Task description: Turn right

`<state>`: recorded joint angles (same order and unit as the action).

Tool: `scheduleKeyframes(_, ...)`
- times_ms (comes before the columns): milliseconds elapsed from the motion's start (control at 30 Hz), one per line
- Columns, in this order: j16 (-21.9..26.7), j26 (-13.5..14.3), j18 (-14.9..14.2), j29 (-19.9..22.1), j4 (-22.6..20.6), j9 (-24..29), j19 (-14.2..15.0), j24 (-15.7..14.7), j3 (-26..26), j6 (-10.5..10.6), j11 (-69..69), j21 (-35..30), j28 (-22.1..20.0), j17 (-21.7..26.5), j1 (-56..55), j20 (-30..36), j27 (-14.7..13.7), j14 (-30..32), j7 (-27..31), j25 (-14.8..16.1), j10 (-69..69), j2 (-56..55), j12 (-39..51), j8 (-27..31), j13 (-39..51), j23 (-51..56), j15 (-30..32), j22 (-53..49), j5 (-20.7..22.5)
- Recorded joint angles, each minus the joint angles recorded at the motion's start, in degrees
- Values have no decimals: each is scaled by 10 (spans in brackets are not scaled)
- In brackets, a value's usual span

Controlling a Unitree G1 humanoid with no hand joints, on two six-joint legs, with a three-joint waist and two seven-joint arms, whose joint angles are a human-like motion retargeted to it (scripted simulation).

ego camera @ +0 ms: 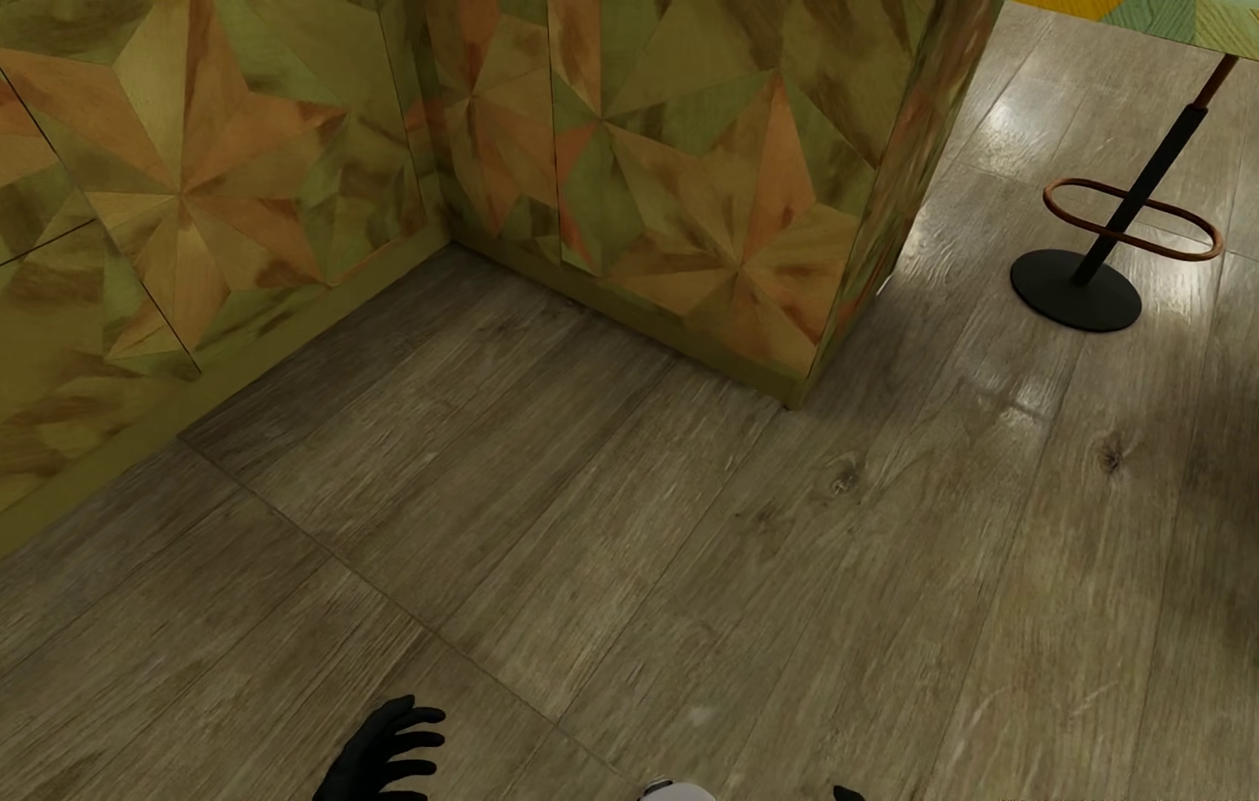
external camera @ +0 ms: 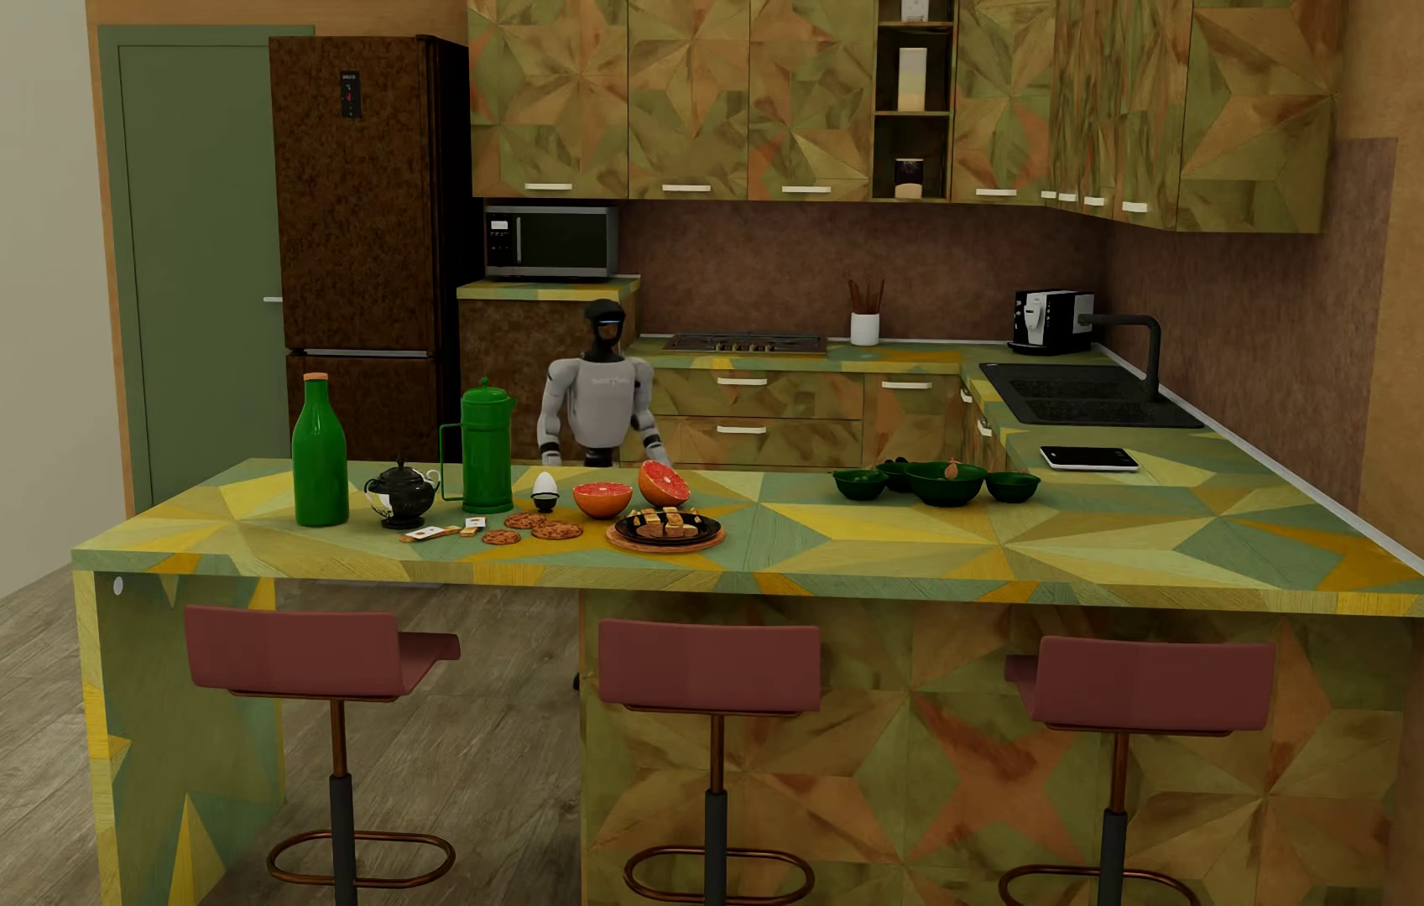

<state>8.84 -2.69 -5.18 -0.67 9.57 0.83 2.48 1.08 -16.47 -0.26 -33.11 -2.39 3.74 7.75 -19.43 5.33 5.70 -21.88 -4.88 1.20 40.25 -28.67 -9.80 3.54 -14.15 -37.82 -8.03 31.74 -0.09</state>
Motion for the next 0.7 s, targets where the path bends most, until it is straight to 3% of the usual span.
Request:
scheduleKeyframes(67, -4, 8, -1, 27, -1, 7, 1, 10, 1, 8, 17, -12, -4, -2, 6, 10, -18, -4, 17, 22, -3, 8, -12, 5, -12, 2, 2, 10, 9)
scheduleKeyframes(133, 36, -7, -1, 27, 2, 8, -4, -4, -21, 2, 26, -8, 8, -6, 12, -12, -26, 7, 13, 38, -23, 8, -14, 2, -20, 14, -25, 17, 11)
scheduleKeyframes(200, 46, -19, -1, 7, 3, 12, -90, -13, -10, -16, -30, 4, 19, 11, 26, -25, -13, 10, -3, 29, -32, -8, 17, -29, -13, 1, -120, 24, -10)
scheduleKeyframes(233, 44, -15, -5, 1, 8, 12, -96, -13, 4, -27, -71, 11, 19, 8, 23, -30, -1, -5, -9, 8, -6, -19, 21, -41, -6, 7, -149, 25, -20)
scheduleKeyframes(267, 30, -16, -8, -3, 12, 9, 26, -9, 21, -32, -89, 0, 13, 14, 14, -25, 6, -25, -10, -16, 27, -27, 17, -39, 2, 4, -129, 12, -28)
scheduleKeyframes(300, 19, -14, -9, -7, 9, -3, 1, -2, 30, -34, -72, -3, 2, 9, 5, -8, 8, -34, -9, -28, 41, -32, 3, -33, 5, -1, -49, 3, -26)
scheduleKeyframes(333, 3, -11, -9, -7, 9, -5, 1, 7, 35, -26, -48, -11, -11, -4, -5, 1, 8, -35, 3, -27, 64, -28, -17, -19, 4, 11, 3, -10, -11)
scheduleKeyframes(367, 8, -15, 4, 4, -5, -6, 0, 14, 34, -11, -31, 2, -20, -23, -11, 16, -4, -36, 39, -13, 67, -32, -20, -4, -16, 31, 14, -6, 5)
scheduleKeyframes(400, 24, -26, -17, 24, -2, -3, -1, 16, 11, -2, -46, -4, -19, -13, 9, 0, -39, -42, 44, 17, 27, -37, -5, -9, -24, 22, -49, 27, 9)
scheduleKeyframes(433, 43, -38, -30, 34, -1, 3, -24, 14, 4, -10, -102, 2, -16, -1, 21, -25, -63, -40, 31, 44, 19, -44, 11, -26, -26, 17, -128, 39, -1)
scheduleKeyframes(467, 48, -46, -14, 37, -4, 6, -57, 11, 14, -16, -150, -4, -17, 19, 16, -37, -79, -54, 23, 56, 39, -39, 28, -36, -21, 2, -185, 26, -18)
scheduleKeyframes(500, 20, -38, -15, 34, -2, 13, 13, 7, 41, -10, -141, -5, -27, 30, -3, -30, -83, -60, 28, 57, 87, -42, 40, -30, -8, -11, -115, 16, -18)
scheduleKeyframes(533, 0, -18, -16, 26, -6, 16, -5, 3, 61, 0, -122, -1, -37, 29, -34, -11, -81, -43, 44, 57, 142, -44, 33, -19, 4, -19, -56, 8, -6)
scheduleKeyframes(567, 2, 5, -7, 11, -22, 17, 0, 4, 77, 10, -106, 9, -38, 5, -67, 1, -73, -6, 67, 60, 184, -49, 26, -6, -3, -9, -40, 20, 3)
scheduleKeyframes(600, 1, 10, 5, 8, -28, 16, -1, 12, 75, 24, -91, 3, -31, 2, -69, -16, -71, -20, 80, 64, 123, -51, 15, -1, -7, -7, -40, 28, 10)
scheduleKeyframes(633, 12, 12, -13, 15, -23, 16, -13, 17, 56, 28, -88, 25, -23, -16, -53, -27, -67, -31, 73, 58, 66, -53, -5, 4, -7, 5, -55, 36, 14)
scheduleKeyframes(667, 31, -2, -27, 32, -19, 16, 1, 15, 27, 17, -92, 5, -18, -15, -40, -24, -61, -24, 51, 42, 49, -54, -24, 5, -4, 12, -81, 27, 4)
scheduleKeyframes(700, 27, -16, -10, 36, -18, 15, 0, 8, 15, 15, -74, -4, -19, -1, -30, -16, -49, -19, 41, 29, 35, -47, -21, 2, -8, 9, -66, 18, -1)
